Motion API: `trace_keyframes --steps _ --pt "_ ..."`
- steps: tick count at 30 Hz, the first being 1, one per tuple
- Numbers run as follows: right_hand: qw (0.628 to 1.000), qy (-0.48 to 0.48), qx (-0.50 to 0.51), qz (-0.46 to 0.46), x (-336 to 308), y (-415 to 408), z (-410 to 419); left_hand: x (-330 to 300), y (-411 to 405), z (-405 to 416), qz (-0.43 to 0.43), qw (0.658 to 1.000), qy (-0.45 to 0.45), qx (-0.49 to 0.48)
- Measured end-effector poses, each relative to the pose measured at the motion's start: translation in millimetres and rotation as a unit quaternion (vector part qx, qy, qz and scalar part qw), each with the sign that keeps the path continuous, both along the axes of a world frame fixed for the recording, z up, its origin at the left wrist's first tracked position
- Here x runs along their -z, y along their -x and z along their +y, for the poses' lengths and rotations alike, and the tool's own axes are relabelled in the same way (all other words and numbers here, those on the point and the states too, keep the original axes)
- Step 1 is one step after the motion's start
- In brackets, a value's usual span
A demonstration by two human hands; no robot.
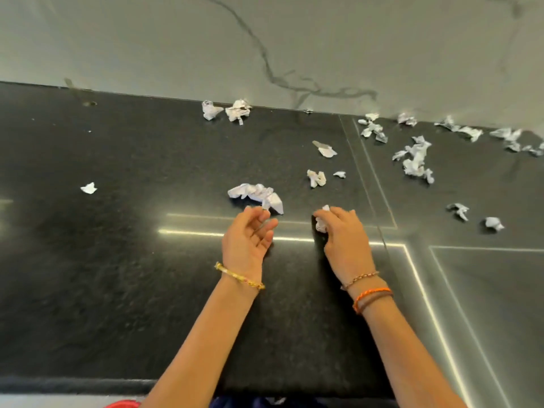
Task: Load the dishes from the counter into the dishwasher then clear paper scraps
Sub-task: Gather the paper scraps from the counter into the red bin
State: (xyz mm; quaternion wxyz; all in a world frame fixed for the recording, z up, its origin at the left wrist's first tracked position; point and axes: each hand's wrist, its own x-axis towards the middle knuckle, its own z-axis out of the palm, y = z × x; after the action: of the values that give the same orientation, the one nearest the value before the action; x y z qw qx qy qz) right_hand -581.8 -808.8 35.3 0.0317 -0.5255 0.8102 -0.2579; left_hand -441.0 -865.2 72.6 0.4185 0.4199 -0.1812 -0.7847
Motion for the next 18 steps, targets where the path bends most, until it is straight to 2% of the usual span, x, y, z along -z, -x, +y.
trace_keyframes --steps 4,8,11,13,15,16,18 --pt "0.997 0.067 0.014 0.019 -0.6 -1.8 -4.1 5.2 -11.4 -8.5 0.062 0.998 -0.013 0.02" --pt "0.987 0.158 0.013 -0.021 -3.3 -4.3 -1.4 7.5 -9.3 -9.7 0.082 0.996 -0.003 0.034" --pt "0.965 0.206 0.056 -0.15 -11.0 -16.6 -7.2 12.8 -8.4 -11.3 0.095 0.995 0.003 0.042" --pt "0.922 0.252 0.064 -0.288 -17.7 -33.0 -17.0 15.4 -9.2 -13.9 0.101 0.994 0.005 0.05" --pt "0.89 0.287 0.033 -0.352 -21.9 -54.7 -26.5 15.3 -9.1 -15.1 0.113 0.991 -0.006 0.064" --pt "0.899 0.292 -0.005 -0.326 -22.7 -65.7 -30.2 14.4 -9.3 -14.8 0.131 0.989 -0.016 0.068" --pt "0.928 0.28 -0.121 -0.213 -21.6 -85.8 -34.2 13.6 -13.8 -16.6 0.187 0.98 -0.037 0.059"
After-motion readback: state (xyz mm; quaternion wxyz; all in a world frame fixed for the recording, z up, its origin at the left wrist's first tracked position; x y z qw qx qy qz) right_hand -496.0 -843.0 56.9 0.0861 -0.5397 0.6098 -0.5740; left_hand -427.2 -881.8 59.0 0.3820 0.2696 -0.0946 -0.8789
